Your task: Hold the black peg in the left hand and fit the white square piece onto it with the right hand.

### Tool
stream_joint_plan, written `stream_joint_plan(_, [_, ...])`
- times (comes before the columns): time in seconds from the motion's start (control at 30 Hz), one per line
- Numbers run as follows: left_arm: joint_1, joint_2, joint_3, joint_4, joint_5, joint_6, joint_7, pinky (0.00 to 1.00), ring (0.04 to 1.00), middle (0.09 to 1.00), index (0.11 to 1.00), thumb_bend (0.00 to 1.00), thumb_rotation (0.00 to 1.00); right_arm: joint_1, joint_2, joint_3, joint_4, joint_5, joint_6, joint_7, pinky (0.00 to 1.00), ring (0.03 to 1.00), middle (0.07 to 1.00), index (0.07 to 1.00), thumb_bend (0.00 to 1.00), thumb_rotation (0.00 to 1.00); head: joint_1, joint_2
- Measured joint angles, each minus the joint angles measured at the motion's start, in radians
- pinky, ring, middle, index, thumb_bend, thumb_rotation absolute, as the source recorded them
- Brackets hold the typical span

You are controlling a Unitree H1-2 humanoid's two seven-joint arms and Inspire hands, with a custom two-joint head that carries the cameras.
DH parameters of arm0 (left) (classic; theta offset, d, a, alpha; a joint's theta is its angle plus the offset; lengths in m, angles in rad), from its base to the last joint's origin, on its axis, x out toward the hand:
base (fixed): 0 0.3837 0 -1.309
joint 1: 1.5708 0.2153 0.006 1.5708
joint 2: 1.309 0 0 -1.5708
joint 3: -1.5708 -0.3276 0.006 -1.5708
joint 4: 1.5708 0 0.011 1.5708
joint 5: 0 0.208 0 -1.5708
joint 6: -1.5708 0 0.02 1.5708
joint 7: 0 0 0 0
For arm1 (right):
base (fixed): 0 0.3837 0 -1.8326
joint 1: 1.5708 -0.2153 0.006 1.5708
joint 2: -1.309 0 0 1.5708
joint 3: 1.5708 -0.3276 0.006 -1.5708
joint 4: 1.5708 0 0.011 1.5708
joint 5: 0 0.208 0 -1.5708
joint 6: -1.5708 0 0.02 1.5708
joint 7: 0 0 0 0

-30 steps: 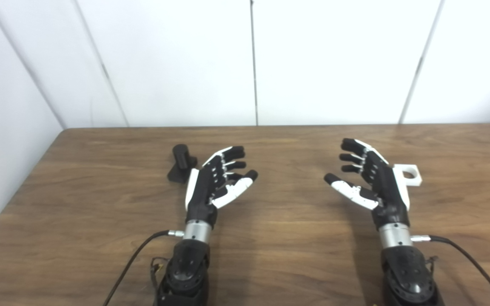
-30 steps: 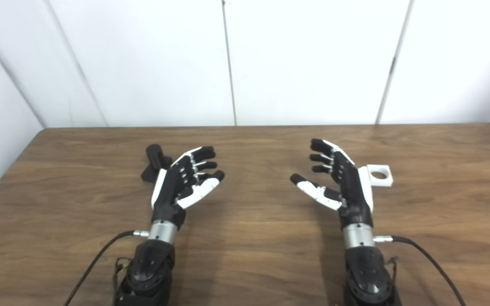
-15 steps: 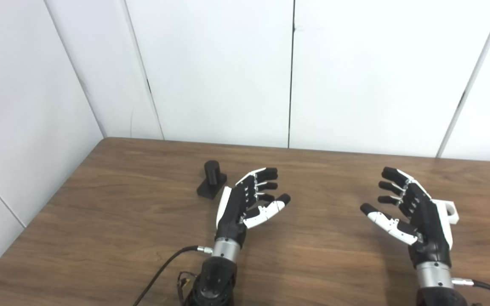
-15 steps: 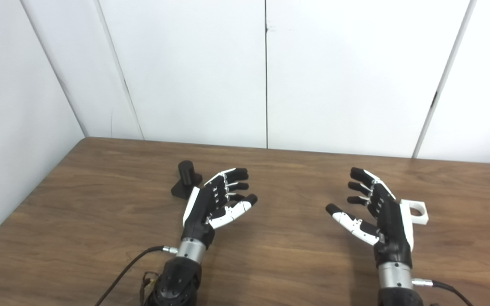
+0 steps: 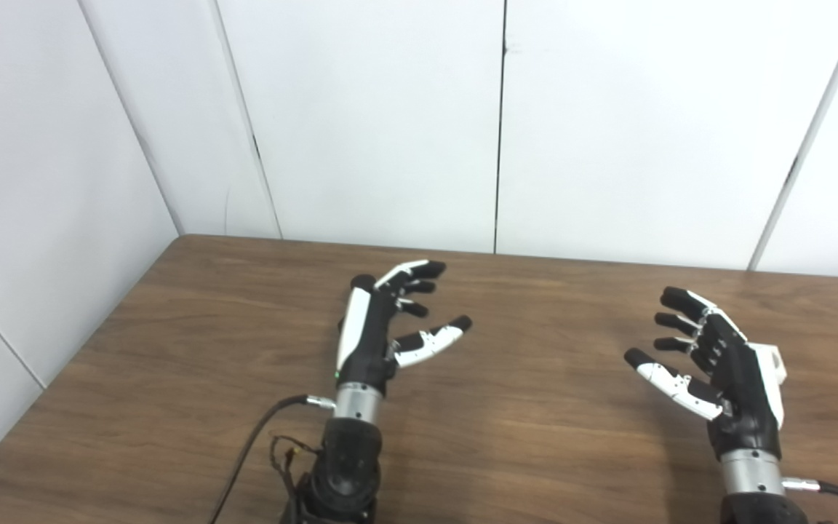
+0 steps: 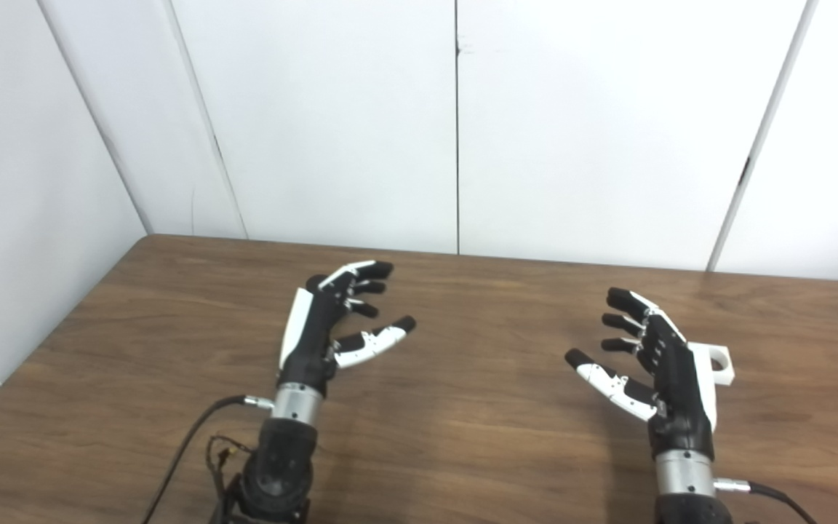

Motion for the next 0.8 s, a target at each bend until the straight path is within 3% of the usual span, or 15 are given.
stream_joint_plan(0.2, [-0.047, 0.083, -0.006, -0.048, 0.066, 0.116, -0.058, 0.59, 0.692, 0.740, 0.729, 0.69, 0.18, 0.000, -0.005, -0.002, 0.005, 0.004, 0.000, 0.000, 0.59, 0.737, 0.787, 0.760, 0.65, 0.14, 0.002, 0.000])
stream_joint_plan(0.3, [-0.064, 0.122, -0.008, -0.052, 0.109, 0.140, -0.060, 0.60, 0.696, 0.726, 0.716, 0.70, 0.18, 0.000, -0.006, -0.004, 0.004, 0.008, 0.001, 0.000, 0.60, 0.733, 0.782, 0.759, 0.65, 0.14, 0.002, 0.003])
stream_joint_plan(0.53, [-0.080, 0.132, -0.018, -0.044, 0.215, 0.172, -0.024, 0.56, 0.695, 0.746, 0.706, 0.72, 0.21, 0.000, -0.006, -0.005, 0.004, 0.006, 0.001, -0.001, 0.62, 0.735, 0.790, 0.757, 0.65, 0.14, 0.002, 0.005])
stream_joint_plan(0.8, [-0.146, 0.192, -0.047, -0.006, 0.363, 0.239, -0.017, 0.56, 0.737, 0.793, 0.728, 0.72, 0.29, 0.000, -0.010, -0.010, 0.003, 0.007, 0.003, -0.002, 0.61, 0.739, 0.797, 0.758, 0.66, 0.16, 0.000, 0.008])
